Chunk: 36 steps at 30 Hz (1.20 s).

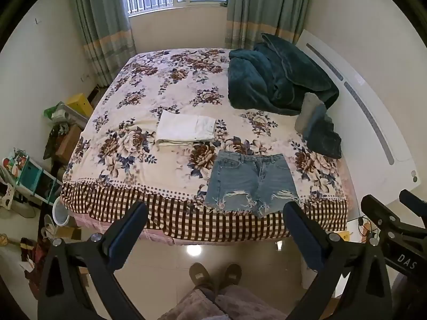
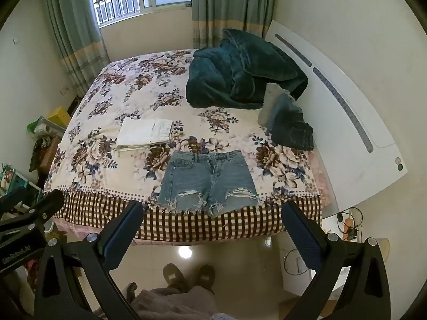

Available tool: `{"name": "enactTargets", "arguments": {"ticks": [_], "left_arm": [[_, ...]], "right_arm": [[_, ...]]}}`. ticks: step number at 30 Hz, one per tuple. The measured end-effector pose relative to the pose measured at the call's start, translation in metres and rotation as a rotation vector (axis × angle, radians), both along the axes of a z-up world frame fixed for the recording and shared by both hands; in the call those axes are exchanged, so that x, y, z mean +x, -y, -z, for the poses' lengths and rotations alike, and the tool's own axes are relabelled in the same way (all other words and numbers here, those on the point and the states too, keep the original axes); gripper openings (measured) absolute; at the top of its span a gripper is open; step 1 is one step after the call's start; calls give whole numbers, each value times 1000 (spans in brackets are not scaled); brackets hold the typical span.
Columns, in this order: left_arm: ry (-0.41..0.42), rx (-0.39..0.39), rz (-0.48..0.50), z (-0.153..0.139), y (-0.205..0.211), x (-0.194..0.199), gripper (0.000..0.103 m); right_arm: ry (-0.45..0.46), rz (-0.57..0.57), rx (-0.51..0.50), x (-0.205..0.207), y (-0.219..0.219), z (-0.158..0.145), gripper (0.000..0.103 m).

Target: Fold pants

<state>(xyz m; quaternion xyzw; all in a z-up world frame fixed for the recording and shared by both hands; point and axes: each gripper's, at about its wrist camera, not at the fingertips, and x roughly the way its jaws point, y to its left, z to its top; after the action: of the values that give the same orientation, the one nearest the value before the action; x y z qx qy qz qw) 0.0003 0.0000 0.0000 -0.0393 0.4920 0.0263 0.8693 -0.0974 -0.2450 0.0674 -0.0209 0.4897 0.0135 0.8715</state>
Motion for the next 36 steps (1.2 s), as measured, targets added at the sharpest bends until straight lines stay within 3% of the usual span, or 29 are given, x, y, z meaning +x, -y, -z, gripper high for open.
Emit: {"name": "enactTargets", "arguments": {"ticks": [36], "left_arm": [[7,2,13,-11,4,0,103]], "right_arm": [[-3,-16,-16,4,-1,-15,103]]}}
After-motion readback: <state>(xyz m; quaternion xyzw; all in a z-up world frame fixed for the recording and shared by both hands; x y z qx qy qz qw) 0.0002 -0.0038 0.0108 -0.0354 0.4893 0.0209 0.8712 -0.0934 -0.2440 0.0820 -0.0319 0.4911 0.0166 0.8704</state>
